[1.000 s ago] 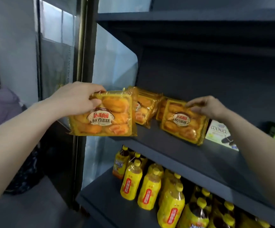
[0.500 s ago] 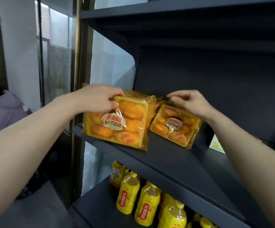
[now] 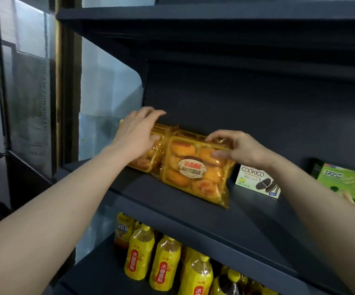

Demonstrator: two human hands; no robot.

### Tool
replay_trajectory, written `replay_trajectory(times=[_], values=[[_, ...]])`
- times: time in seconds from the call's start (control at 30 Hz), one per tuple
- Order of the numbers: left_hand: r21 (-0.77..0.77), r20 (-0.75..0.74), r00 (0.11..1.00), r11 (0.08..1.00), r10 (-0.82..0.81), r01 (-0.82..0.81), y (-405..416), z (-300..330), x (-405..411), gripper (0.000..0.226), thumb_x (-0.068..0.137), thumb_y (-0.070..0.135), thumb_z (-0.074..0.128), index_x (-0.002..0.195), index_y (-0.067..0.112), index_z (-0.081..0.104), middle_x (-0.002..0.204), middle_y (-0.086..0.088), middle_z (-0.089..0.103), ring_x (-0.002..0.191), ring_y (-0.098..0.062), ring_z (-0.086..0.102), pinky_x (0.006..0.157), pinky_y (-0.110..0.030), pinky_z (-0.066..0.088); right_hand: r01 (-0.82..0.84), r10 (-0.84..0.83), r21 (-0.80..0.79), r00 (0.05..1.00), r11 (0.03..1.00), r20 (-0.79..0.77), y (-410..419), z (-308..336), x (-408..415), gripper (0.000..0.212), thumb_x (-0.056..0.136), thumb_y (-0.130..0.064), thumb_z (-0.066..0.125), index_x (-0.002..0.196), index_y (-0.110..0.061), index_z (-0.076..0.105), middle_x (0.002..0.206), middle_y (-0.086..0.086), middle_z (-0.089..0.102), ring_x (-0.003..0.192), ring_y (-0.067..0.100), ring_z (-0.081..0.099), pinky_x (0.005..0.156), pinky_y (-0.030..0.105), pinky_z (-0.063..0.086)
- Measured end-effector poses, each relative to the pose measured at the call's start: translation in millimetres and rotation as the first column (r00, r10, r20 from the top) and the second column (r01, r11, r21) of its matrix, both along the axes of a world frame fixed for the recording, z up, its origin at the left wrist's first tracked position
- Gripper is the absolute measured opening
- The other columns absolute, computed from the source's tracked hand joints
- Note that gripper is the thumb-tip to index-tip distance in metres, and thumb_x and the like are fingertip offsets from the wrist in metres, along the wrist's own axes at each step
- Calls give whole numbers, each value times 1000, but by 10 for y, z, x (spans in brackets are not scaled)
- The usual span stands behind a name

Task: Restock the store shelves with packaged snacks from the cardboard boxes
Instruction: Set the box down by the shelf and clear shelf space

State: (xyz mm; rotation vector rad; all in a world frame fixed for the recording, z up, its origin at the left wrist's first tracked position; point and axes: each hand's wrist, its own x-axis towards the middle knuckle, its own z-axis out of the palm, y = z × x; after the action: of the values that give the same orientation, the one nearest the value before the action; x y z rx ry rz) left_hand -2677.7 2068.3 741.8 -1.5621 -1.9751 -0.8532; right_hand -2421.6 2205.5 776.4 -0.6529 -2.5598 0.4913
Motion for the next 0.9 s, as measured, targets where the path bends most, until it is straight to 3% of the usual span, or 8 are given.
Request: replay_trajectory(times=[0.1, 0.17, 0.23, 0.33, 0.47, 0.63, 0.73, 0.9], values=[[-227, 81, 982, 963, 170, -148, 22, -298, -245, 66, 92, 33, 66, 151, 31, 35, 151, -7, 39, 133, -34, 42, 105, -48, 43, 24, -24, -129, 1000, 991, 1, 171, -48, 199, 30, 89, -27, 74, 114, -42, 67, 122, -10, 62, 106, 18, 67, 84, 40, 61], [-390, 72, 975, 906, 210, -166, 55, -472, -328, 61, 94, 43, 61, 149, 34, 37, 151, -6, 41, 133, -33, 43, 107, -48, 41, 39, -40, -163, 999, 986, -2, 203, -123, 164, 30, 91, -25, 71, 118, -39, 67, 123, -13, 58, 105, 17, 67, 83, 37, 62], [-450, 72, 975, 879, 212, -158, 84, -578, -363, 56, 96, 49, 55, 148, 37, 38, 150, -5, 44, 132, -32, 46, 107, -46, 42, 64, -71, -161, 997, 985, -38, 242, -217, 35, 30, 94, -27, 69, 120, -40, 66, 125, -9, 60, 100, 14, 68, 78, 33, 62], [-462, 71, 975, 873, 210, -154, 122, -643, -408, 53, 99, 47, 50, 150, 39, 35, 147, -6, 48, 128, -30, 50, 104, -44, 46, 172, -170, 77, 985, 982, -31, 358, -344, -180, 31, 99, -31, 62, 127, -44, 63, 135, -5, 61, 103, 14, 66, 88, 32, 57], [-449, 90, 975, 882, 204, -143, 131, -649, -453, 52, 100, 42, 51, 149, 39, 36, 148, -5, 48, 129, -29, 50, 104, -42, 46, 255, -276, 377, 961, 891, 3, 488, -442, -334, 32, 102, -28, 56, 130, -40, 65, 135, -8, 64, 117, 20, 63, 103, 40, 49], [-435, 86, 979, 891, 183, -128, 77, -686, -472, 50, 102, 33, 49, 150, 39, 36, 151, -3, 46, 132, -29, 47, 104, -43, 45, 282, -369, 536, 927, 796, 60, 463, -462, -400, 32, 104, -39, 49, 134, -46, 59, 131, -6, 67, 119, 24, 61, 96, 43, 52], [-394, 85, 981, 911, 172, -126, -31, -696, -463, 50, 102, 30, 48, 150, 37, 36, 151, -2, 44, 132, -29, 46, 103, -44, 45, 316, -491, 662, 866, 680, 91, 375, -462, -409, 37, 105, -42, 42, 139, -43, 54, 135, -3, 62, 127, 28, 49, 100, 47, 41], [-286, 45, 989, 950, 142, -123, -402, -696, -458, 44, 102, 28, 49, 146, 31, 44, 144, -3, 50, 124, -31, 52, 95, -45, 50, 358, -480, 735, 876, 576, -51, 22, -487, -427, 33, 100, -38, 51, 130, -31, 65, 123, 3, 68, 117, 34, 52, 96, 51, 36]])
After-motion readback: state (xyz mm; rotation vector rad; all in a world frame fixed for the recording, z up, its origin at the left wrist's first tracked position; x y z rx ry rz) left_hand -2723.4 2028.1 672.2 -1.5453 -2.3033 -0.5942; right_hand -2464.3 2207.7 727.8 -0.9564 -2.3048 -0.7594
